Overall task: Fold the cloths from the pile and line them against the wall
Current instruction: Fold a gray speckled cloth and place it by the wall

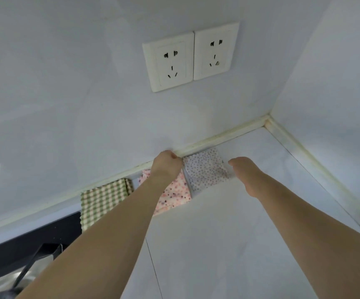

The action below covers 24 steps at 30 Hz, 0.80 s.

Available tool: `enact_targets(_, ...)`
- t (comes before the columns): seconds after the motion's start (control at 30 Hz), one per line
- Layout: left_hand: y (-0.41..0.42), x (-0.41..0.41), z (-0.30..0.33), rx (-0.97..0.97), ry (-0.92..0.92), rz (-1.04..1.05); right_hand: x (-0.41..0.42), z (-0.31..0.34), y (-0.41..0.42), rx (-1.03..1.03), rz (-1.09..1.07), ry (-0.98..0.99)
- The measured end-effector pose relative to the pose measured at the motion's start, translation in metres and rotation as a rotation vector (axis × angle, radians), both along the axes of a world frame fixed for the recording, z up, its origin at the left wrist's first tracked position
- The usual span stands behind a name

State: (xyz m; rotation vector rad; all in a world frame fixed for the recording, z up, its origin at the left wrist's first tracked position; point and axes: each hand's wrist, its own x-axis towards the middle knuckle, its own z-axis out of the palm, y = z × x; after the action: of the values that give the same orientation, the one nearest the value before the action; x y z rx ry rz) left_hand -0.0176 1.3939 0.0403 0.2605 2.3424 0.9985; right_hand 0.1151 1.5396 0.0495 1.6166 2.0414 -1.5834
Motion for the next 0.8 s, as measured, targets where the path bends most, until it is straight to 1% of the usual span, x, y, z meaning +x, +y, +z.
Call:
enact_targets(0.03, -0.004, 0.001, 0.001, -0.013, 0.016, -0.010, -0.002, -0.005, -0.001, -0.071, -0.072, 0.055)
enact_targets(0.07, -0.008, 0.003, 0.001, -0.024, 0.032, -0.028, 0.001, -0.001, -0.005, -0.087, -0.108, 0.103)
enact_targets(0.1, -0.012, 0.004, 0.002, -0.023, 0.043, -0.033, 0.003, 0.000, -0.011, -0.010, -0.071, 0.066)
enact_targets(0.17, -0.023, 0.008, 0.005, -0.010, 0.056, -0.036, 0.006, 0.004, -0.024, 0.006, 0.039, 0.056)
enact_targets(0.23, -0.037, 0.014, 0.011, -0.021, 0.110, -0.086, 0.011, 0.005, -0.038, 0.105, 0.156, 0.056)
enact_targets(0.3, -0.056, 0.022, 0.018, -0.036, 0.214, -0.156, 0.015, 0.009, -0.056, 0.205, 0.250, 0.062)
enact_targets(0.4, -0.091, 0.034, 0.019, -0.070, 0.454, -0.286, 0.018, 0.013, -0.088, 0.344, 0.370, 0.059)
enact_targets(0.47, -0.115, 0.042, 0.017, -0.086, 0.563, -0.336, 0.020, 0.019, -0.113, 0.434, 0.435, 0.059)
enact_targets(0.63, -0.172, 0.057, 0.029, -0.065, 0.693, -0.423, 0.029, 0.030, -0.176, 0.596, 0.552, 0.127)
enact_targets(0.8, -0.235, 0.065, 0.055, -0.113, 0.802, -0.411, 0.033, 0.054, -0.238, 0.686, 0.641, 0.129)
